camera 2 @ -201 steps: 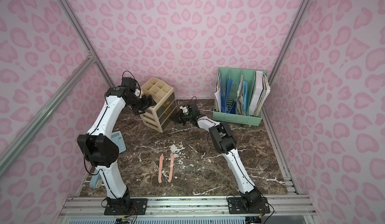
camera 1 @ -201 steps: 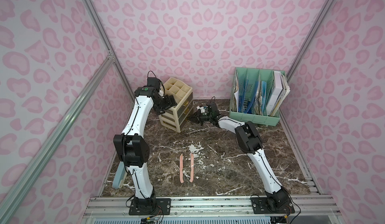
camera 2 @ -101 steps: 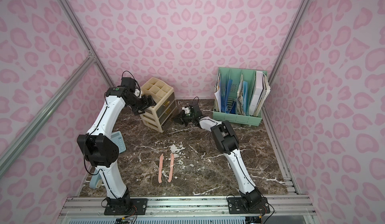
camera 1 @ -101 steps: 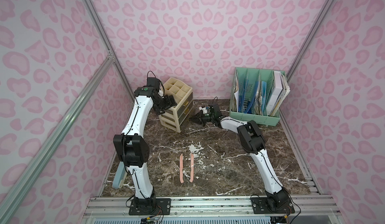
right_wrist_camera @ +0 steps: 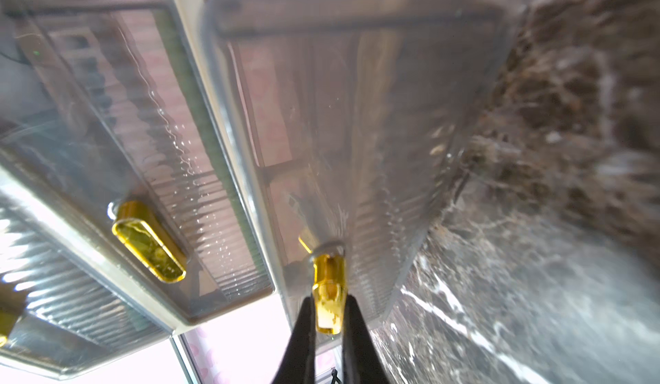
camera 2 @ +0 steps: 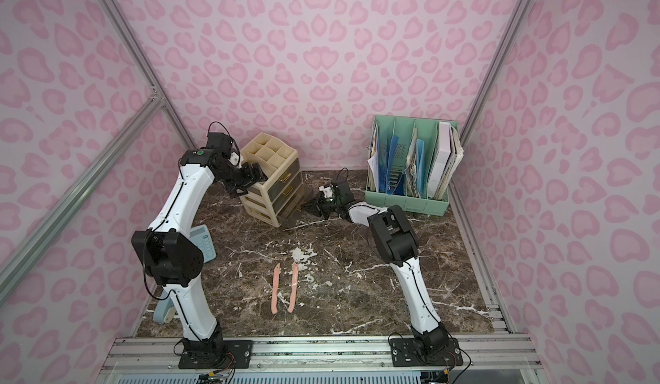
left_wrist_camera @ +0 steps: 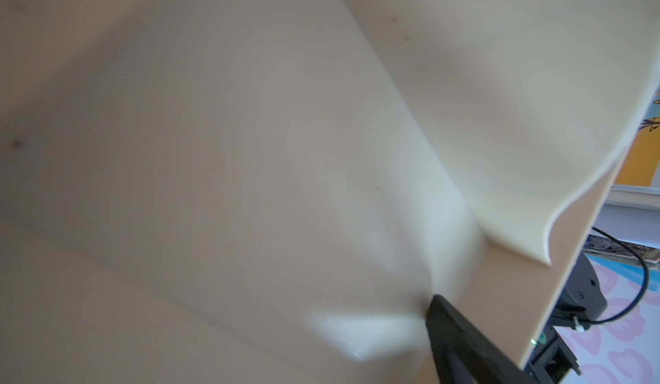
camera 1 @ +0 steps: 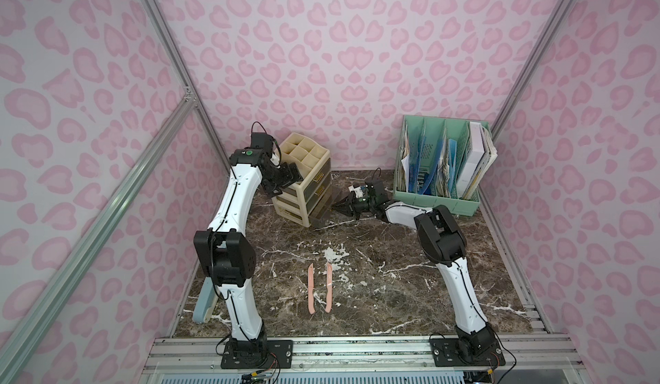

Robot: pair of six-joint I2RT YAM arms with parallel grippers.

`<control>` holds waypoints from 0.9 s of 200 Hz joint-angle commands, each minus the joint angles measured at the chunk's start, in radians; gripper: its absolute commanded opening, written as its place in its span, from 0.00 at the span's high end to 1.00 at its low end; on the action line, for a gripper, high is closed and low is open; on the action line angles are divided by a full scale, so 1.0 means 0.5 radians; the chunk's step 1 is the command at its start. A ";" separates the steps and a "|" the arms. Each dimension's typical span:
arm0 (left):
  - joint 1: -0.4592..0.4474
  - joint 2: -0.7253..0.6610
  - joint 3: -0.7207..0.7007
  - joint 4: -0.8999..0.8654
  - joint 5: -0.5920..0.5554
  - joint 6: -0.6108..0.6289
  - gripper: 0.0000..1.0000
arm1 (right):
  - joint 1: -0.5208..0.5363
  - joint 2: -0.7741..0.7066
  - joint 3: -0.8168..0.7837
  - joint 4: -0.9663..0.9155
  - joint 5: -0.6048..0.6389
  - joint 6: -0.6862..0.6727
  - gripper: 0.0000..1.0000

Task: Place the fruit knives into the drawer by color
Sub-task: Open the drawer in the storage box.

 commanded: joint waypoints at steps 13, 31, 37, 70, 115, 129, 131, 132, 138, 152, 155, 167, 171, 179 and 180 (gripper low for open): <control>0.005 -0.007 -0.010 -0.061 -0.044 -0.007 0.09 | -0.021 -0.082 -0.111 0.088 0.005 -0.029 0.98; 0.004 -0.010 -0.011 -0.059 -0.043 -0.007 0.09 | -0.028 -0.118 -0.165 0.105 0.005 -0.037 0.98; 0.004 -0.010 -0.014 -0.059 -0.041 -0.007 0.09 | -0.033 -0.130 -0.184 0.105 0.008 -0.040 0.99; 0.004 -0.014 -0.017 -0.057 -0.040 -0.010 0.09 | -0.049 -0.191 -0.265 0.126 0.014 -0.045 0.99; 0.007 -0.013 -0.023 -0.053 -0.032 -0.014 0.09 | -0.070 -0.263 -0.356 0.119 0.017 -0.075 0.99; 0.007 -0.013 -0.023 -0.054 -0.026 -0.014 0.09 | -0.085 -0.279 -0.379 0.128 0.020 -0.075 0.99; 0.007 -0.013 -0.023 -0.053 -0.027 -0.014 0.09 | -0.085 -0.282 -0.382 0.129 0.019 -0.075 0.99; 0.007 -0.014 -0.023 -0.053 -0.026 -0.014 0.09 | -0.086 -0.282 -0.384 0.129 0.020 -0.075 0.99; 0.007 -0.014 -0.023 -0.052 -0.027 -0.014 0.09 | -0.089 -0.290 -0.393 0.129 0.020 -0.075 0.99; 0.007 -0.017 -0.023 -0.052 -0.024 -0.014 0.09 | -0.095 -0.300 -0.407 0.127 0.018 -0.078 0.99; 0.007 -0.016 -0.023 -0.052 -0.023 -0.014 0.09 | -0.096 -0.302 -0.408 0.126 0.016 -0.080 0.99; 0.007 -0.018 -0.026 -0.050 -0.022 -0.016 0.09 | -0.103 -0.310 -0.407 0.105 0.014 -0.097 0.98; 0.007 -0.020 -0.029 -0.052 -0.021 -0.016 0.09 | -0.103 -0.310 -0.405 0.094 0.012 -0.102 0.98; 0.007 -0.019 -0.031 -0.051 -0.019 -0.017 0.09 | -0.104 -0.307 -0.405 0.078 0.008 -0.112 0.95; 0.007 -0.020 -0.032 -0.052 -0.019 -0.017 0.09 | -0.103 -0.307 -0.405 0.077 0.008 -0.113 0.94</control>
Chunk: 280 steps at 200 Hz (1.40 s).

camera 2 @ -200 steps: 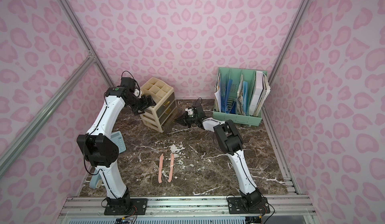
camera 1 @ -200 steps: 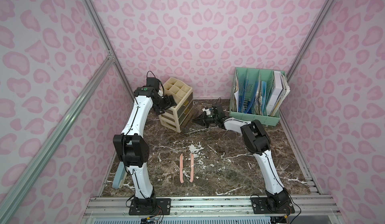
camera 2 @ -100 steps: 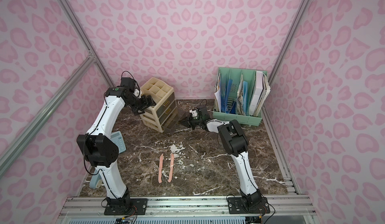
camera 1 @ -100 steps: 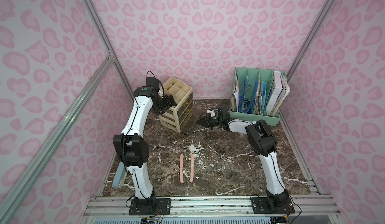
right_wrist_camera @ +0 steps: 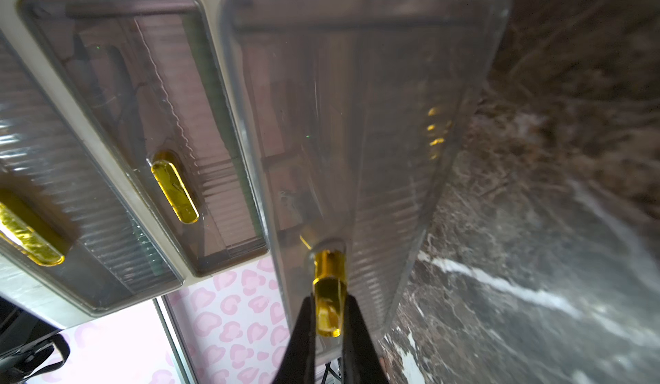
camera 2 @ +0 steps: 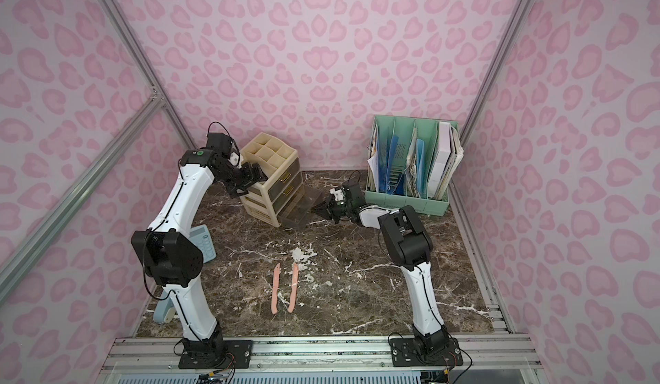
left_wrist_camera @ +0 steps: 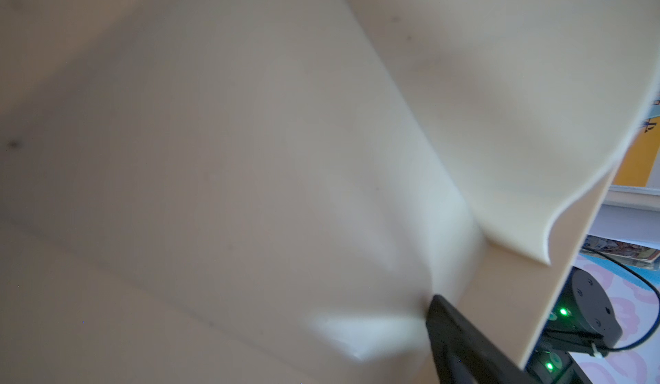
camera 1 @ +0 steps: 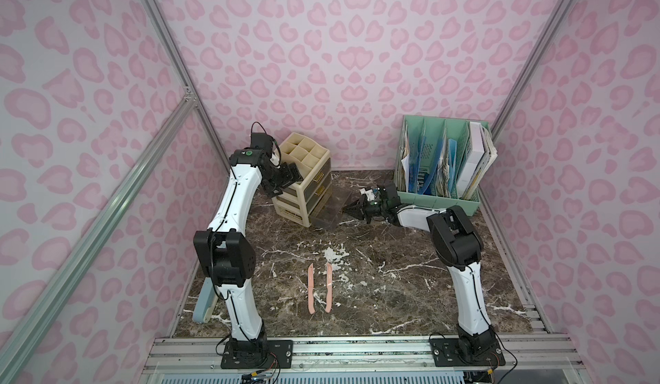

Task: Place the fruit knives into the drawer by color
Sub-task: Open the drawer in the storage box, then pick up the fruit knife from the center of the board.

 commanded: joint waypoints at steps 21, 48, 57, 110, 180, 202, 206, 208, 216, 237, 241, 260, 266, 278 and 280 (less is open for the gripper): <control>0.006 -0.020 -0.018 -0.066 -0.032 -0.011 0.09 | -0.003 -0.029 -0.006 0.009 -0.010 -0.038 0.79; 0.004 -0.032 -0.026 -0.063 -0.031 -0.014 0.09 | -0.005 -0.053 -0.003 -0.023 -0.015 -0.070 0.60; 0.004 -0.035 -0.032 -0.061 -0.029 -0.017 0.10 | -0.007 -0.068 -0.008 -0.053 -0.013 -0.096 0.57; 0.004 -0.097 -0.068 -0.059 -0.029 -0.023 0.09 | -0.009 -0.192 -0.139 -0.076 -0.001 -0.140 0.53; 0.004 -0.227 -0.134 -0.016 0.054 -0.008 0.01 | 0.048 -0.406 -0.382 -0.125 0.049 -0.247 0.54; 0.004 -0.283 -0.158 -0.015 0.056 -0.008 0.01 | 0.104 -0.477 -0.374 -0.294 0.092 -0.369 0.54; 0.004 -0.297 -0.165 -0.015 0.057 -0.008 0.01 | 0.115 -0.490 -0.371 -0.325 0.099 -0.392 0.54; 0.004 -0.304 -0.169 -0.014 0.057 -0.008 0.01 | 0.122 -0.496 -0.371 -0.342 0.104 -0.401 0.54; 0.005 -0.334 -0.184 -0.016 0.059 -0.011 0.01 | 0.144 -0.523 -0.374 -0.404 0.130 -0.444 0.55; 0.005 -0.429 -0.241 -0.012 0.063 -0.019 0.01 | 0.214 -0.597 -0.387 -0.575 0.207 -0.542 0.55; 0.004 -0.448 -0.255 -0.012 0.063 -0.020 0.01 | 0.226 -0.609 -0.385 -0.617 0.221 -0.562 0.55; 0.004 -0.553 -0.335 -0.006 0.071 -0.026 0.01 | 0.303 -0.668 -0.385 -0.783 0.307 -0.656 0.54; 0.004 -0.587 -0.366 -0.004 0.075 -0.030 0.01 | 0.332 -0.684 -0.373 -0.851 0.342 -0.686 0.54; 0.005 -0.658 -0.438 0.011 0.091 -0.040 0.01 | 0.388 -0.713 -0.356 -0.990 0.420 -0.741 0.54; 0.004 -0.671 -0.450 0.011 0.093 -0.041 0.01 | 0.399 -0.720 -0.356 -1.007 0.430 -0.747 0.53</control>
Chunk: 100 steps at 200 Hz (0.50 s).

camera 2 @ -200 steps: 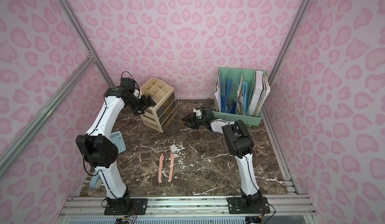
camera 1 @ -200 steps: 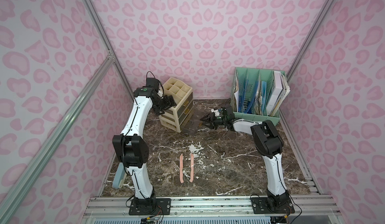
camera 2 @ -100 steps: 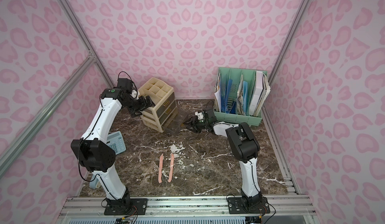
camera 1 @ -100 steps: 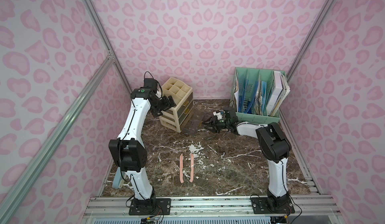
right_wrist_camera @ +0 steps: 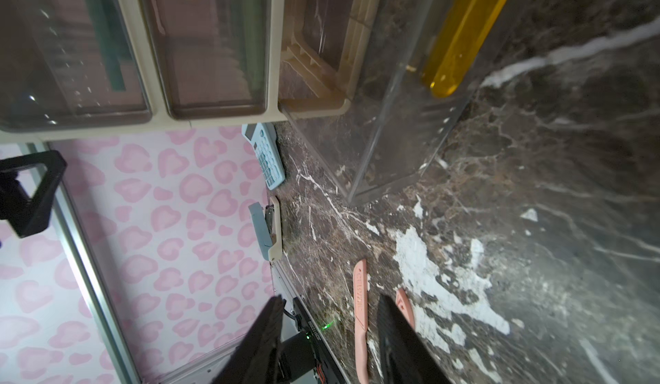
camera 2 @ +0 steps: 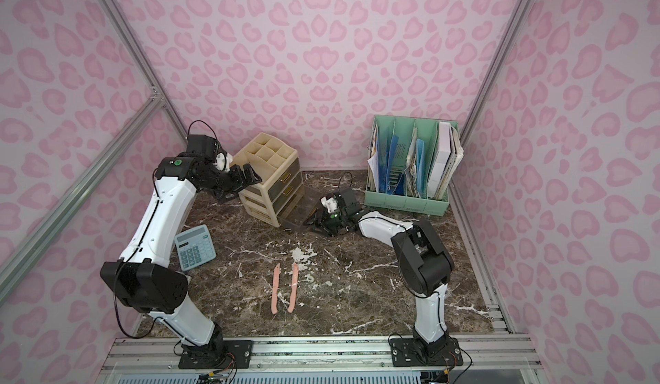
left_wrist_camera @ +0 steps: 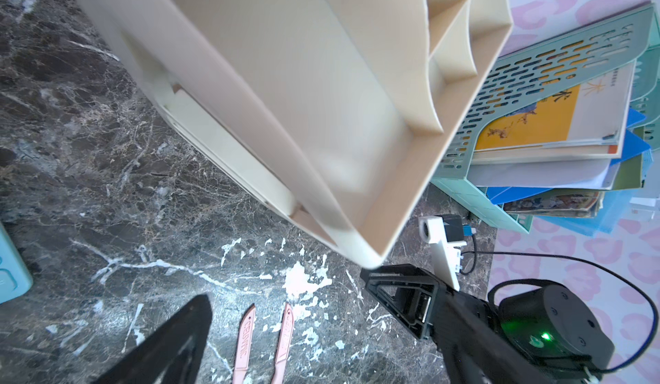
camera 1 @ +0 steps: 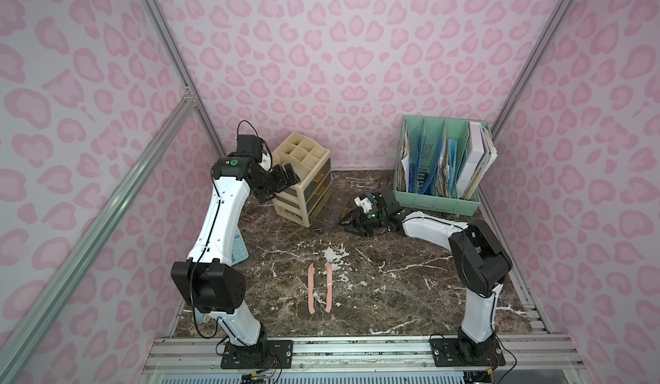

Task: Place the fruit knives into the drawer by color
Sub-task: Pick up the fruit knife from the center of the board.

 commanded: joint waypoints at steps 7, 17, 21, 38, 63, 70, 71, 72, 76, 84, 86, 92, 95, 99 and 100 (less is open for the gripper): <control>0.001 -0.145 -0.133 0.023 0.050 -0.036 0.01 | 0.114 -0.073 0.031 -0.382 0.221 -0.203 0.52; 0.001 -0.200 -0.188 0.026 0.056 -0.042 0.01 | 0.167 -0.093 0.056 -0.504 0.308 -0.232 0.52; 0.001 -0.222 -0.209 0.025 0.057 -0.043 0.01 | 0.185 -0.096 0.068 -0.554 0.341 -0.245 0.51; -0.002 -0.319 -0.293 0.032 0.066 -0.054 0.01 | 0.283 -0.121 0.137 -0.764 0.498 -0.297 0.49; -0.017 -0.452 -0.422 0.028 0.063 -0.054 0.01 | 0.462 -0.136 0.271 -1.030 0.737 -0.337 0.48; -0.020 -0.490 -0.462 0.029 0.061 -0.054 0.01 | 0.516 -0.137 0.293 -1.083 0.796 -0.332 0.48; -0.019 -0.496 -0.466 0.028 0.062 -0.053 0.01 | 0.519 -0.137 0.295 -1.089 0.803 -0.331 0.48; -0.021 -0.500 -0.471 0.027 0.064 -0.054 0.01 | 0.528 -0.137 0.297 -1.094 0.808 -0.331 0.48; -0.023 -0.520 -0.495 0.029 0.066 -0.055 0.01 | 0.556 -0.134 0.309 -1.120 0.834 -0.329 0.47; -0.031 -0.565 -0.541 0.026 0.066 -0.056 0.01 | 0.610 -0.124 0.338 -1.181 0.897 -0.318 0.45; -0.032 -0.578 -0.554 0.026 0.066 -0.055 0.01 | 0.625 -0.120 0.344 -1.199 0.910 -0.314 0.46; -0.037 -0.614 -0.587 0.020 0.064 -0.057 0.01 | 0.658 -0.106 0.367 -1.244 0.954 -0.304 0.46; -0.038 -0.632 -0.608 0.020 0.061 -0.055 0.01 | 0.674 -0.099 0.375 -1.260 0.969 -0.299 0.46; -0.043 -0.658 -0.632 0.016 0.059 -0.055 0.01 | 0.694 -0.090 0.386 -1.281 0.988 -0.291 0.46; -0.044 -0.663 -0.637 0.017 0.060 -0.055 0.01 | 0.700 -0.087 0.389 -1.289 0.993 -0.288 0.46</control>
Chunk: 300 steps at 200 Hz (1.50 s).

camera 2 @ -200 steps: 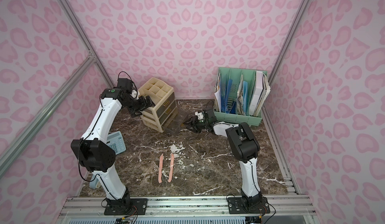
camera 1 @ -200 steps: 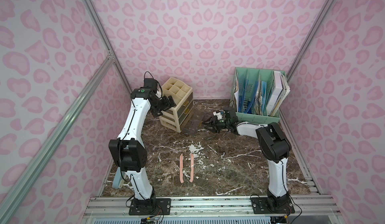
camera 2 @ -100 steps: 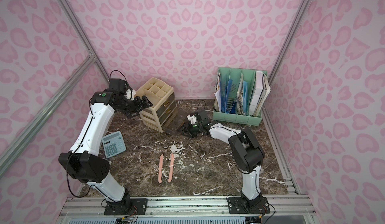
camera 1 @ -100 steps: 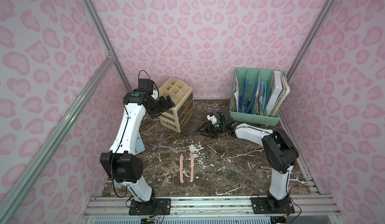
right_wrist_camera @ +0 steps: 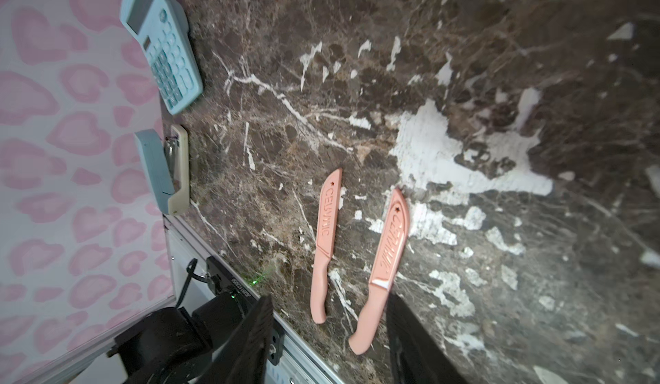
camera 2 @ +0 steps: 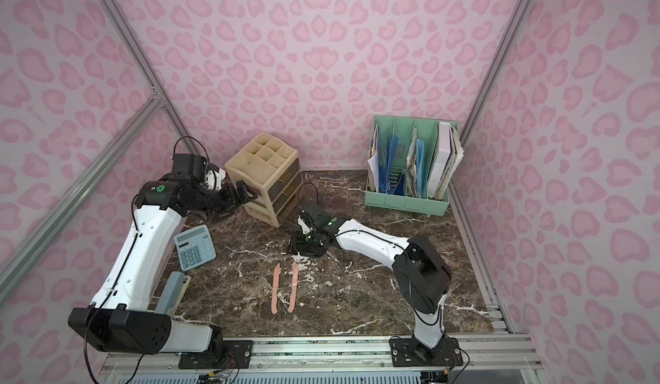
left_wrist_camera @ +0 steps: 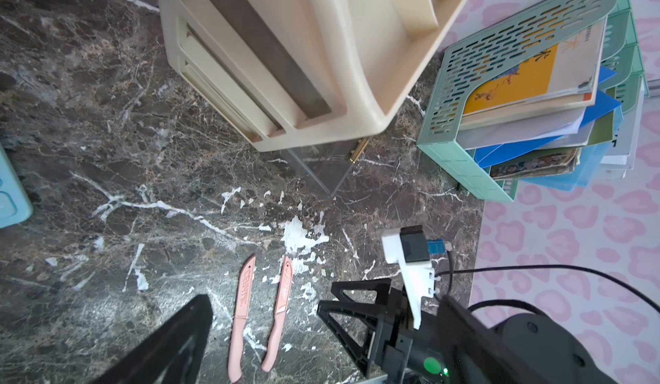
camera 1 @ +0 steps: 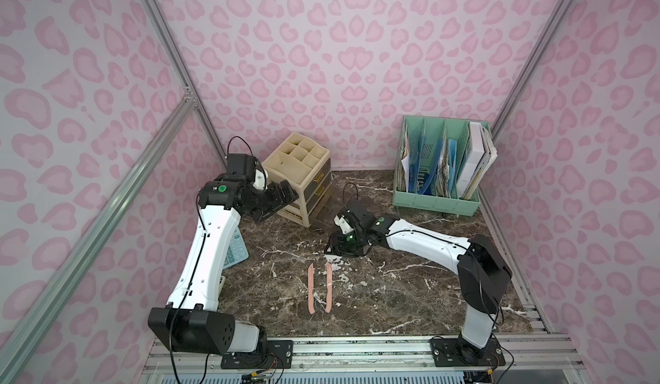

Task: Place the fruit knives into the drawer by color
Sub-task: Pick up the fruit knife from the center of the board.

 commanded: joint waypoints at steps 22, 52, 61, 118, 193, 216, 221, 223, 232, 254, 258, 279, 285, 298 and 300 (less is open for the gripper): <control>-0.036 -0.239 -0.233 -0.040 0.000 0.002 0.01 | 0.187 0.031 0.040 -0.332 0.330 0.065 0.45; -0.110 -0.432 -0.461 -0.123 -0.013 0.014 0.01 | 0.222 -0.049 -0.087 -0.270 0.348 0.153 0.43; -0.134 -0.495 -0.541 -0.153 -0.014 0.019 0.01 | 0.219 -0.087 -0.125 -0.251 0.351 0.169 0.43; -0.271 -0.992 -1.170 -0.305 -0.017 0.033 0.03 | 0.211 -0.310 -0.297 -0.134 0.303 0.143 0.28; -0.363 -1.303 -1.662 -0.225 -0.017 -0.019 0.12 | 0.101 -0.737 -0.610 0.208 0.107 0.148 0.04; -0.388 -1.298 -1.687 -0.214 -0.050 -0.082 0.16 | 0.078 -0.771 -0.615 0.206 0.100 0.133 0.04; -0.410 -1.300 -1.703 -0.195 -0.060 -0.117 0.17 | 0.075 -0.777 -0.622 0.217 0.095 0.132 0.04; -0.424 -1.300 -1.711 -0.187 -0.063 -0.133 0.17 | 0.076 -0.782 -0.622 0.222 0.092 0.134 0.04; -0.483 -1.297 -1.745 -0.140 -0.092 -0.204 0.17 | 0.070 -0.786 -0.627 0.228 0.083 0.132 0.04; -0.631 -1.230 -1.757 -0.073 -0.204 -0.333 0.16 | 0.063 -0.768 -0.613 0.220 0.067 0.121 0.04; -0.651 -1.211 -1.756 -0.062 -0.220 -0.355 0.15 | 0.062 -0.767 -0.615 0.218 0.067 0.119 0.03; -0.818 -1.095 -1.765 0.058 -0.338 -0.494 0.12 | 0.051 -0.766 -0.619 0.231 0.049 0.119 0.03; -0.865 -1.052 -1.770 0.102 -0.371 -0.527 0.12 | 0.045 -0.764 -0.620 0.232 0.044 0.117 0.03; -0.948 -0.951 -1.764 0.165 -0.445 -0.578 0.12 | 0.032 -0.756 -0.609 0.227 0.026 0.107 0.03; -0.959 -0.935 -1.763 0.174 -0.459 -0.585 0.12 | 0.031 -0.756 -0.607 0.226 0.024 0.105 0.03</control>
